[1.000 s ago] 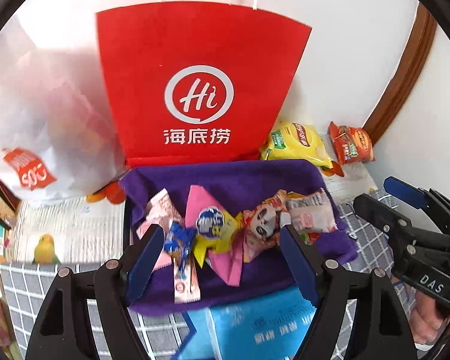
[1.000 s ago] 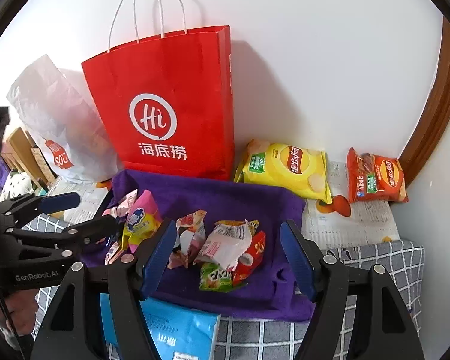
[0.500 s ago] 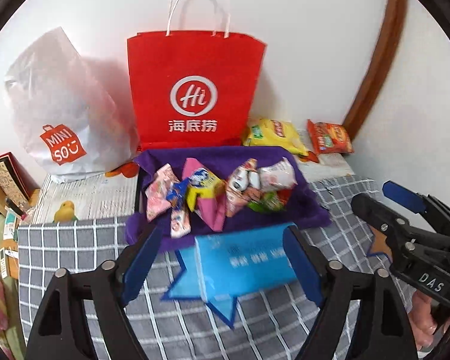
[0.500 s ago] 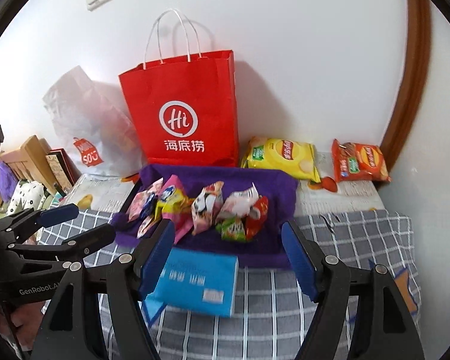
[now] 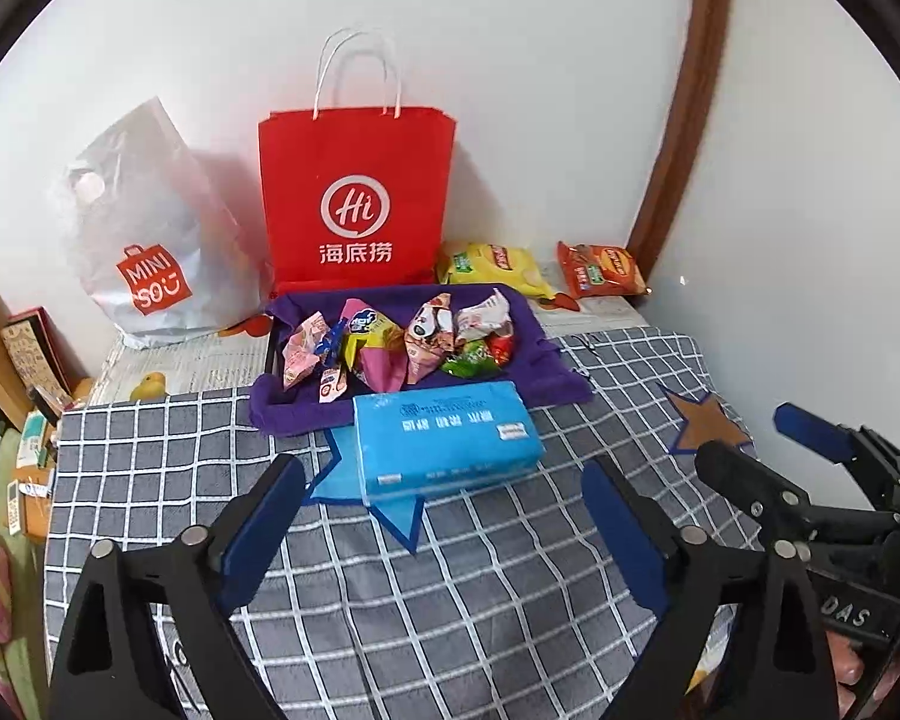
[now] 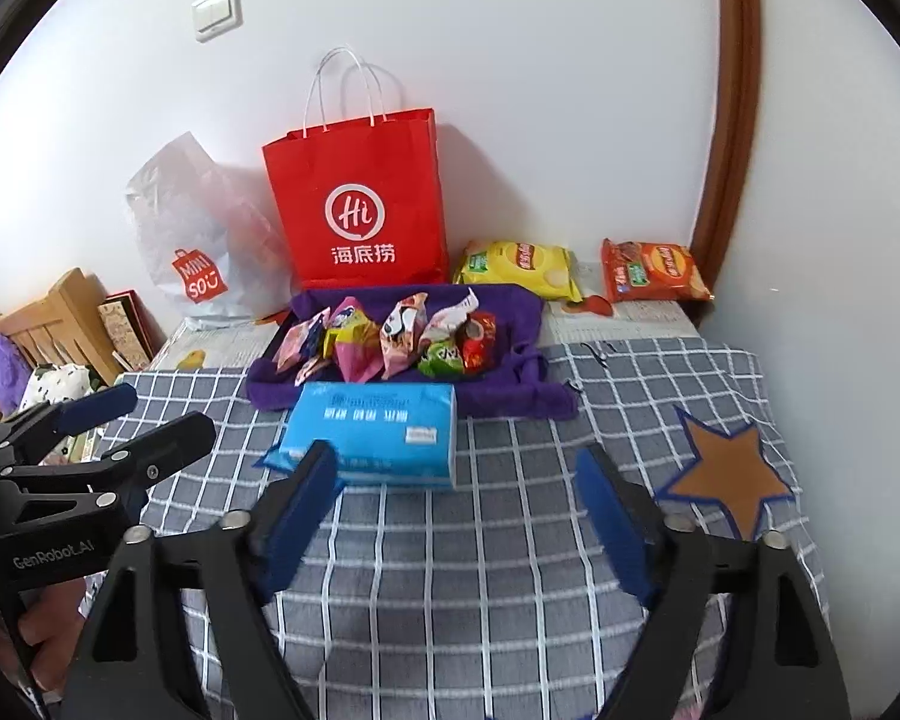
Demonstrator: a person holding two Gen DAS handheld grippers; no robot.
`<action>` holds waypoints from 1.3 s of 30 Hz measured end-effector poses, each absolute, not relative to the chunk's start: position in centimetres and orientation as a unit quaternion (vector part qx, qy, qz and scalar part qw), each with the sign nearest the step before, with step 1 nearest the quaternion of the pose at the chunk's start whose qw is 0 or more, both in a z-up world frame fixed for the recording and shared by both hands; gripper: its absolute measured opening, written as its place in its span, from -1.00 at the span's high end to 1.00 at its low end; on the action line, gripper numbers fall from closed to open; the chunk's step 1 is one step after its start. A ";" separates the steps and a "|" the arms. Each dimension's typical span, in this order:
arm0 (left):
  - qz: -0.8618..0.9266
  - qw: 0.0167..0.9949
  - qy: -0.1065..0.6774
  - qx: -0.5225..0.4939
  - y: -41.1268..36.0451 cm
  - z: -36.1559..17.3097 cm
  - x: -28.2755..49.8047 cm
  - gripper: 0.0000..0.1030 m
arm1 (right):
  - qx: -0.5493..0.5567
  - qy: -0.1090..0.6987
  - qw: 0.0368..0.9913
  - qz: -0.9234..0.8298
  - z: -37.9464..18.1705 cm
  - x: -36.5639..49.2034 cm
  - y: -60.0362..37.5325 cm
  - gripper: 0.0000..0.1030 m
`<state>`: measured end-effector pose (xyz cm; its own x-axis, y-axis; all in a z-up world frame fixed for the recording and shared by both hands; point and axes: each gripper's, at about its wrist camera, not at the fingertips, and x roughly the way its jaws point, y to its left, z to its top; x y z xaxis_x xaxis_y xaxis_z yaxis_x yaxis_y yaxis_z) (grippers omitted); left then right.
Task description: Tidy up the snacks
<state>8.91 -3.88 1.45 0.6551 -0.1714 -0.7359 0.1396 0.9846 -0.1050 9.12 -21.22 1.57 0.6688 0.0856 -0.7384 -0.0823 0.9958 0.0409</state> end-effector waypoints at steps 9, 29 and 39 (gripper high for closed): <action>-0.066 0.917 0.392 -0.026 -3.5 2.2 3.7 -0.89 | 0.003 0.367 0.930 0.022 3.1 3.1 -22.1 -0.98; -0.048 0.920 0.388 -0.019 -3.3 1.9 -0.3 -0.89 | 0.004 0.331 0.944 0.012 4.7 -2.3 -22.9 -0.99; -0.049 0.918 0.392 -0.018 -3.3 1.8 -0.4 -0.89 | 0.008 0.333 0.943 0.008 4.4 -2.5 -23.2 -0.99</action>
<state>-0.44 -3.28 1.79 0.6879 -0.1042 -0.7183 0.0757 0.9945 -0.0718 -2.52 -23.16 4.43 0.7780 0.0199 -0.6280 -0.0093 0.9998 0.0201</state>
